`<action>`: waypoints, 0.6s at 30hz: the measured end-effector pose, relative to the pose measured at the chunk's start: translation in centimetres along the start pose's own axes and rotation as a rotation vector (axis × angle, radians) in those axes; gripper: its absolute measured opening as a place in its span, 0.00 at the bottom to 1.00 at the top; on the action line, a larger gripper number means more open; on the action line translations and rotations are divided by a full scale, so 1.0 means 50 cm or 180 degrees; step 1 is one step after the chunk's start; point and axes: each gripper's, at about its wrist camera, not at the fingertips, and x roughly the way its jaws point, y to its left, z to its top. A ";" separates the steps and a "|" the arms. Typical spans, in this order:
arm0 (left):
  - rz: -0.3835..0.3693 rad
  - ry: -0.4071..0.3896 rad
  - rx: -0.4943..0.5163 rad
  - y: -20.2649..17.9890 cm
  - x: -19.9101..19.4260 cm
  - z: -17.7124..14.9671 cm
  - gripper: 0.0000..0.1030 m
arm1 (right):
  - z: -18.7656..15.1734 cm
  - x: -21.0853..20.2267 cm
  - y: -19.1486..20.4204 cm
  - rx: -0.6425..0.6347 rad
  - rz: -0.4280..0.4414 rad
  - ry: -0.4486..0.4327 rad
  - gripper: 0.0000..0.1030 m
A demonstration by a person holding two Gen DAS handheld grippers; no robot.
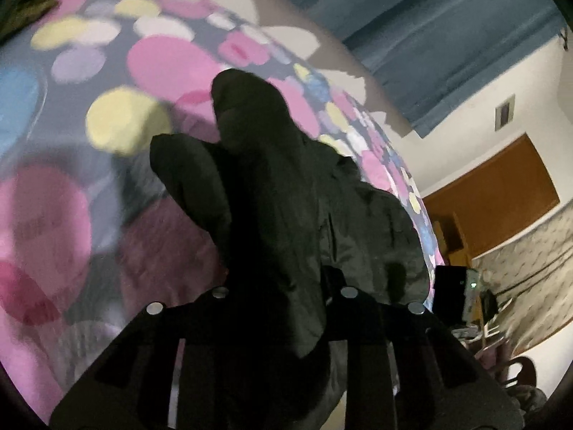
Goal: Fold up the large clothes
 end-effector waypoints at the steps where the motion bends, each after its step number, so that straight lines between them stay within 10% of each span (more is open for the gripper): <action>1: 0.0039 0.0000 0.0104 -0.026 -0.003 0.010 0.22 | 0.000 0.002 0.001 -0.0015 -0.0008 0.0003 0.87; 18: 0.0702 0.0188 0.1203 -0.410 0.073 0.064 0.21 | 0.007 -0.046 -0.036 -0.0047 0.0398 0.0087 0.86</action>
